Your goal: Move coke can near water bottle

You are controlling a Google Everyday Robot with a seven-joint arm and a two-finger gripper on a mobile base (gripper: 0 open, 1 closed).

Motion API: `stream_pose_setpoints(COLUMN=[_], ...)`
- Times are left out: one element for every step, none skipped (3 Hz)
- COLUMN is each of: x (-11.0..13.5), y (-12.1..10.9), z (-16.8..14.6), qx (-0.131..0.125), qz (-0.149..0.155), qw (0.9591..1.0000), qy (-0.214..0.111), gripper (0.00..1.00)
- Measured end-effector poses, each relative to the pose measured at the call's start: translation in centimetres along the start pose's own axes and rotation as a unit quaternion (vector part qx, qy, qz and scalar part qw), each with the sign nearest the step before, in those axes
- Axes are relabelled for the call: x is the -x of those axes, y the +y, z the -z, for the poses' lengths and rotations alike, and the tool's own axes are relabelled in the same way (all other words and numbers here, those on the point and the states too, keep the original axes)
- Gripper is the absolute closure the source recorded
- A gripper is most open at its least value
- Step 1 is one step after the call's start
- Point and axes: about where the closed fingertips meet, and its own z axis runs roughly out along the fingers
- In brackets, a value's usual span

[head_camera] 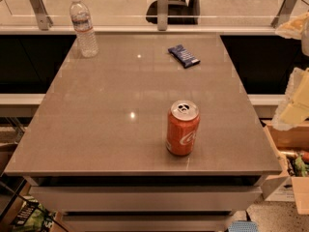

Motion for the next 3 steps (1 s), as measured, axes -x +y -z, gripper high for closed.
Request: stream_pose_setpoints(x=[-0.1, 0.0, -0.1], y=[0.7, 1.8, 2.7], z=[-0.2, -0.7, -1.6], qx=[0.003, 0.003, -0.002], qz=[-0.007, -0.018, -0.033], qw=[0.9996, 0.9981, 0.9954], qy=[-0.028, -0.058, -0.089], gripper=[0.0, 0.0, 0.0])
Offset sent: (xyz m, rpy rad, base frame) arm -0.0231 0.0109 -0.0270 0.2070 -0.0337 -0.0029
